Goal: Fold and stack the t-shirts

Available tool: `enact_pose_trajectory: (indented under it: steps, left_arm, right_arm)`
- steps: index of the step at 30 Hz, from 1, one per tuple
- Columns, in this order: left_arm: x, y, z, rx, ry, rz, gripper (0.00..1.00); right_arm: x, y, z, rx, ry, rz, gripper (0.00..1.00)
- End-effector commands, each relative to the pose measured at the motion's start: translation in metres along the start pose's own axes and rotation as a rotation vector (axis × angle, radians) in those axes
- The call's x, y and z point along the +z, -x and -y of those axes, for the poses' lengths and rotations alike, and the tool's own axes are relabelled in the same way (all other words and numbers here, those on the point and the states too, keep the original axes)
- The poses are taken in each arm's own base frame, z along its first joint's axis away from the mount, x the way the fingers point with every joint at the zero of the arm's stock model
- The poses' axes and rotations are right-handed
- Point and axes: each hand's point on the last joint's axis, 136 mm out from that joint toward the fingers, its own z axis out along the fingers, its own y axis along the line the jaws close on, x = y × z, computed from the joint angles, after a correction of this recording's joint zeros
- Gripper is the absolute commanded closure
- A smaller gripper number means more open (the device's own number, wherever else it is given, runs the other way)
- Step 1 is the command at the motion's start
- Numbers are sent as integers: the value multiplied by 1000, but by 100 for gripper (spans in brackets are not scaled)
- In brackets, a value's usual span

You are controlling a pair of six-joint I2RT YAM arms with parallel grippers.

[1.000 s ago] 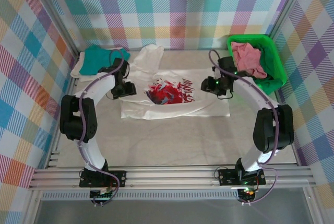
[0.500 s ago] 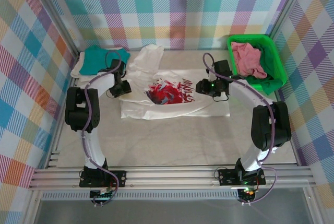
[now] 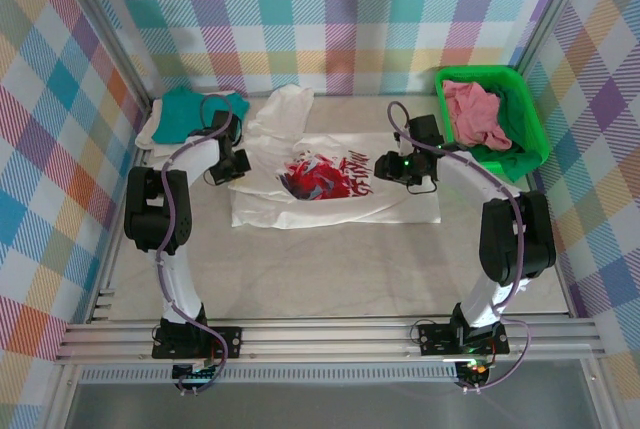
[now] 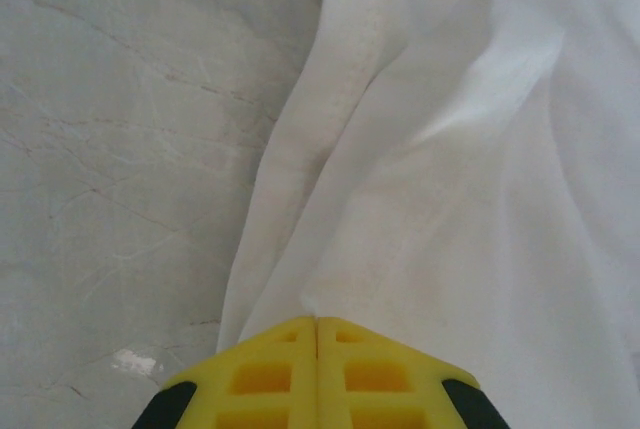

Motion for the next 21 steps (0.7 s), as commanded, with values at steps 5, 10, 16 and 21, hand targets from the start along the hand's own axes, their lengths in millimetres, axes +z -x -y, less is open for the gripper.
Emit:
enact_pose_trajectory:
  steps: [5,10,16,21]
  left_arm:
    - [-45,24,27,73,5,83,100]
    - [-41,34,57,150,10,70,100]
    - [-23,46,101,269,58,62,100]
    - [-16,53,136,347,73,84,84]
  right_arm:
    - [-5,10,-9,-16,16,25,57]
    - [-6,11,-11,-20,21,33,57]
    - [-4,10,-11,-14,29,26,57]
    - [-4,8,-12,-10,38,17,57]
